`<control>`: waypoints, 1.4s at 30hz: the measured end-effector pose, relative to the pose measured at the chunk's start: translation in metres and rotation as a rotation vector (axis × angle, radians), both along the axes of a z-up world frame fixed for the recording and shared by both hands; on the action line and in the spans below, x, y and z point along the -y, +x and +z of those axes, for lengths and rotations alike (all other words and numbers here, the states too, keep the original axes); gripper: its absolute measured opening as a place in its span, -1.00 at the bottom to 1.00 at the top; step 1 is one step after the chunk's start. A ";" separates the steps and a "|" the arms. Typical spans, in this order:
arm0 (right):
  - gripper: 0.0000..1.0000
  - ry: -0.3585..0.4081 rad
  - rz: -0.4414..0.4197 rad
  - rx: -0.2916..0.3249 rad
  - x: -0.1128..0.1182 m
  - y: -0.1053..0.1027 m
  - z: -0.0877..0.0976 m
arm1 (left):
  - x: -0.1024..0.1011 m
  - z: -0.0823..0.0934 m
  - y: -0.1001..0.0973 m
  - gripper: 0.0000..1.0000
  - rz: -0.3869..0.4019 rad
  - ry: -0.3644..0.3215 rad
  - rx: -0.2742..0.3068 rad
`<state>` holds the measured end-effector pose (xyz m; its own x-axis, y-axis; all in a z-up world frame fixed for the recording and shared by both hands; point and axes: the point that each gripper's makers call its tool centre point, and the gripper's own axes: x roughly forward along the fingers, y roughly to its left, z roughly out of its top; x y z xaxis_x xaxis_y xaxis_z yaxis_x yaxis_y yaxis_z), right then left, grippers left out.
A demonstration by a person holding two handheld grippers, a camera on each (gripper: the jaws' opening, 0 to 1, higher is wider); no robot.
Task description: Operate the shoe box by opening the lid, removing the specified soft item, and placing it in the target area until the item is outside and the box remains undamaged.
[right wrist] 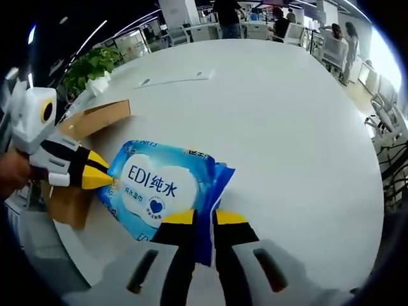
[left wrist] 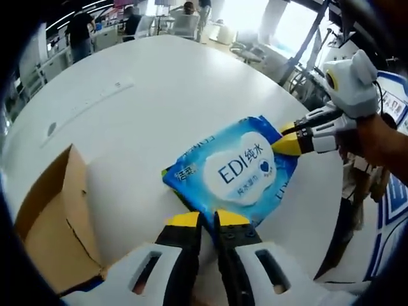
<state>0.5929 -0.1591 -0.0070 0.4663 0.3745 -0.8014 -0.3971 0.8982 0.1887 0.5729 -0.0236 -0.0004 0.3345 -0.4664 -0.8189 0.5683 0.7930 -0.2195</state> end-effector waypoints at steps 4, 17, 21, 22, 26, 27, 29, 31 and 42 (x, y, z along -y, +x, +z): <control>-0.67 -0.010 -0.011 0.015 0.004 -0.002 0.002 | -0.002 0.007 0.002 -0.58 0.000 -0.006 0.025; -0.33 -0.002 -0.045 0.086 0.002 -0.014 0.035 | -0.010 0.038 -0.003 -0.31 -0.001 -0.042 0.079; -0.36 -0.004 -0.043 0.099 -0.002 -0.020 0.047 | -0.020 0.048 -0.007 -0.32 -0.009 -0.048 0.086; -0.37 -0.004 -0.043 0.103 -0.004 -0.021 0.051 | -0.024 0.050 -0.009 -0.32 -0.006 -0.048 0.091; -0.37 -0.005 -0.038 0.121 -0.014 -0.025 0.066 | -0.041 0.061 -0.013 -0.34 0.018 -0.056 0.103; -0.37 -0.005 -0.034 0.124 -0.017 -0.026 0.069 | -0.047 0.063 -0.015 -0.37 0.020 -0.051 0.103; -0.36 -0.007 -0.023 0.137 -0.026 -0.027 0.076 | -0.058 0.068 -0.019 -0.36 0.032 -0.051 0.104; -0.37 -0.009 -0.019 0.141 -0.034 -0.029 0.082 | -0.066 0.071 -0.022 -0.35 0.042 -0.052 0.105; -0.41 -0.003 0.029 0.171 -0.084 -0.037 0.105 | -0.122 0.090 -0.034 -0.34 0.105 -0.044 0.126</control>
